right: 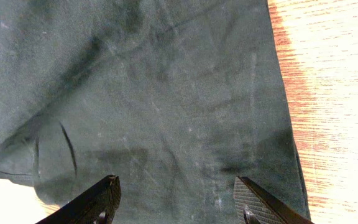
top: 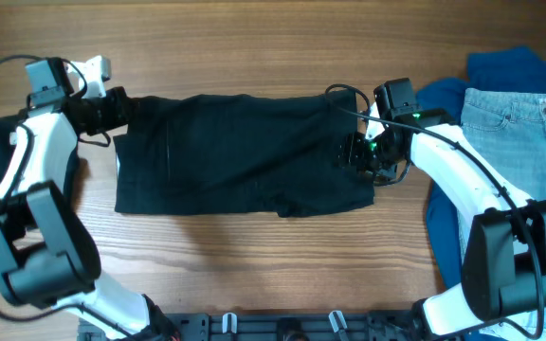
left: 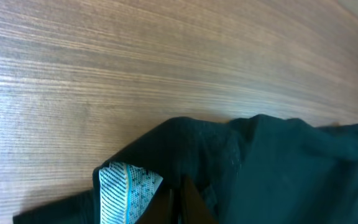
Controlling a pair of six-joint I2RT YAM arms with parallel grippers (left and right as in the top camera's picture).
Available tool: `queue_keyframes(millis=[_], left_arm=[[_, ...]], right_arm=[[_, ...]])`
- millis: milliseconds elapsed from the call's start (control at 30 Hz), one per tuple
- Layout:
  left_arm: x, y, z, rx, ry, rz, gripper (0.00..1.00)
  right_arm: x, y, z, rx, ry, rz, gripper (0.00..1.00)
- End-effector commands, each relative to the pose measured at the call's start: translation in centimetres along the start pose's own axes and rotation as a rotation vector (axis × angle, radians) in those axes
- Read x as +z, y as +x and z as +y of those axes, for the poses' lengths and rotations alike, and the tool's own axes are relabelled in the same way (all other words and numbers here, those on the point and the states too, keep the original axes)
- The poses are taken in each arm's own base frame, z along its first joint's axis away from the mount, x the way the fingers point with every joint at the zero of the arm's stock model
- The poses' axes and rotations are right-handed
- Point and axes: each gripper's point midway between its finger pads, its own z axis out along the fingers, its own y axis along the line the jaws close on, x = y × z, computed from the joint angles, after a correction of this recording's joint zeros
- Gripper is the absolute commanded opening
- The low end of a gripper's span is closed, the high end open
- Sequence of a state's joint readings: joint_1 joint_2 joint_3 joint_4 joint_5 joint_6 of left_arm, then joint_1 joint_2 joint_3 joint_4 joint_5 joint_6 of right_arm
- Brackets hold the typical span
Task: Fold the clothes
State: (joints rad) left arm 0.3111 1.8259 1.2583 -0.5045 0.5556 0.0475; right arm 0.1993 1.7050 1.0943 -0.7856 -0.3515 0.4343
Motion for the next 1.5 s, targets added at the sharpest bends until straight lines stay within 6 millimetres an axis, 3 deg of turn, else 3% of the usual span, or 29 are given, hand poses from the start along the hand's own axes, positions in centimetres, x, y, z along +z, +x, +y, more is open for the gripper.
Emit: queue_keyframes(millis=[0, 167, 333, 500, 633, 667, 800, 967, 1067, 1167, 1233, 1367, 1467], left_arm=[[-2.4, 0.0, -0.5, -0.005, -0.056, 0.0, 0.04], [-3.7, 1.5, 2.7, -0.113, -0.275, 0.039, 0.04], [-3.8, 2.7, 2.8, -0.157, -0.284, 0.081, 0.04], [-4.1, 1.8, 2.6, -0.14, -0.281, 0.044, 0.06], [-4.0, -0.6, 3.0, -0.093, -0.296, -0.044, 0.5], [-3.7, -1.1, 3.4, -0.082, -0.304, -0.062, 0.53], [-0.7, -1.6, 5.2, -0.077, -0.303, -0.073, 0.56], [4.6, -1.0, 8.1, -0.079, -0.28, -0.061, 0.62], [6.3, -0.2, 9.2, -0.086, -0.28, -0.046, 0.63], [6.8, 0.1, 8.9, -0.088, -0.255, -0.035, 0.62], [7.0, 0.0, 8.1, -0.087, -0.205, -0.034, 0.56], [7.3, 0.7, 7.2, -0.093, -0.166, -0.007, 0.33], [7.4, 0.8, 6.0, -0.093, -0.105, 0.005, 0.05]], right_arm=[[0.3, 0.1, -0.1, 0.018, -0.006, 0.013, 0.64], [0.3, 0.1, -0.1, 0.017, -0.006, 0.013, 0.64], [0.3, 0.1, -0.1, 0.019, -0.005, 0.015, 0.64], [0.3, 0.0, -0.2, 0.019, 0.001, 0.012, 0.65], [0.3, 0.0, -0.2, 0.018, 0.0, 0.01, 0.66], [0.3, 0.0, -0.2, 0.018, 0.0, 0.01, 0.66], [0.3, 0.0, -0.2, 0.018, 0.0, 0.01, 0.66], [0.3, 0.1, -0.2, 0.019, 0.001, 0.013, 0.67], [0.3, 0.2, -0.3, 0.021, 0.004, 0.019, 0.67], [0.3, 0.3, -0.3, 0.023, 0.006, 0.022, 0.68], [0.3, 0.3, -0.3, 0.023, 0.006, 0.022, 0.68], [0.3, 0.3, -0.3, 0.024, 0.006, 0.023, 0.67], [0.3, 0.3, -0.3, 0.023, 0.006, 0.022, 0.67]])
